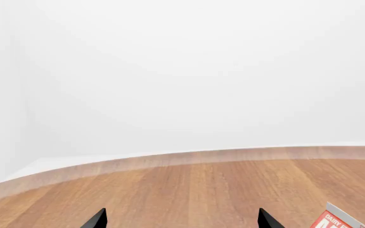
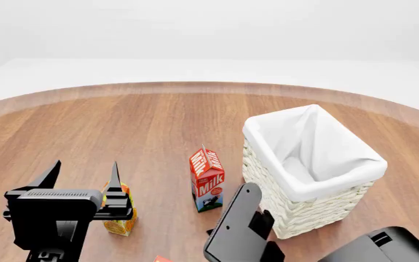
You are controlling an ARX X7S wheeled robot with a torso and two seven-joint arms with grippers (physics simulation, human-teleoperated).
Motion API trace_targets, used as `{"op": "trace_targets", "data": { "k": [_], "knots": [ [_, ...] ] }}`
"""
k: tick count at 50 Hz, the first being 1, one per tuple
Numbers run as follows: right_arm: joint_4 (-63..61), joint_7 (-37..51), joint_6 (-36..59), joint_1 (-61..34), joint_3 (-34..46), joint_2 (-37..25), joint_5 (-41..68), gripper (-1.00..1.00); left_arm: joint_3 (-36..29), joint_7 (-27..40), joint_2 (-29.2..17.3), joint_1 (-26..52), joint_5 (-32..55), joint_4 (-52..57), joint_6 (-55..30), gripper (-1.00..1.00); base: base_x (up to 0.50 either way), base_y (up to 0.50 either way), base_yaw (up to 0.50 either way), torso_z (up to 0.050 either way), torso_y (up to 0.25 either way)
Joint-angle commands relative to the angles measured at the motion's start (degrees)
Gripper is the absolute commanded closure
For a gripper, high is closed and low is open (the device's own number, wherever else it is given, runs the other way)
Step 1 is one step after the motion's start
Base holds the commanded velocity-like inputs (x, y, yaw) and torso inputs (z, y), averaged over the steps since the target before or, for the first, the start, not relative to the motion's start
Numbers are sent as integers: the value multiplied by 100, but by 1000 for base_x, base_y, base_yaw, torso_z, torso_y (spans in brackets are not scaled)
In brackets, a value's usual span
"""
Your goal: Pick up the cream cheese box and the butter, and put them in the basket.
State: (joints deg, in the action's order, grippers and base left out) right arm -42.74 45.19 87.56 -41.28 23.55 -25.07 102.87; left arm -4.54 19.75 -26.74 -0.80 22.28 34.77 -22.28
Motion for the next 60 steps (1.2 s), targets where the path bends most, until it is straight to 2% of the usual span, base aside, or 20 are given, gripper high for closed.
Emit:
{"op": "trace_targets", "data": {
  "k": [1, 22, 60],
  "knots": [
    [-6, -585, -32, 70, 256, 96, -795, -100, -6, 11, -11, 10, 11, -8, 2, -100, 0, 0, 0, 0, 0],
    [206, -1739, -443, 176, 1004, 154, -2411, -100, -17, 24, -30, 6, 39, -3, 18, -100, 0, 0, 0, 0, 0],
    [699, -2493, -1124, 373, 2257, 34, -3750, -100, -31, 62, -68, 14, 81, 0, 27, -100, 0, 0, 0, 0, 0]
  ]
}}
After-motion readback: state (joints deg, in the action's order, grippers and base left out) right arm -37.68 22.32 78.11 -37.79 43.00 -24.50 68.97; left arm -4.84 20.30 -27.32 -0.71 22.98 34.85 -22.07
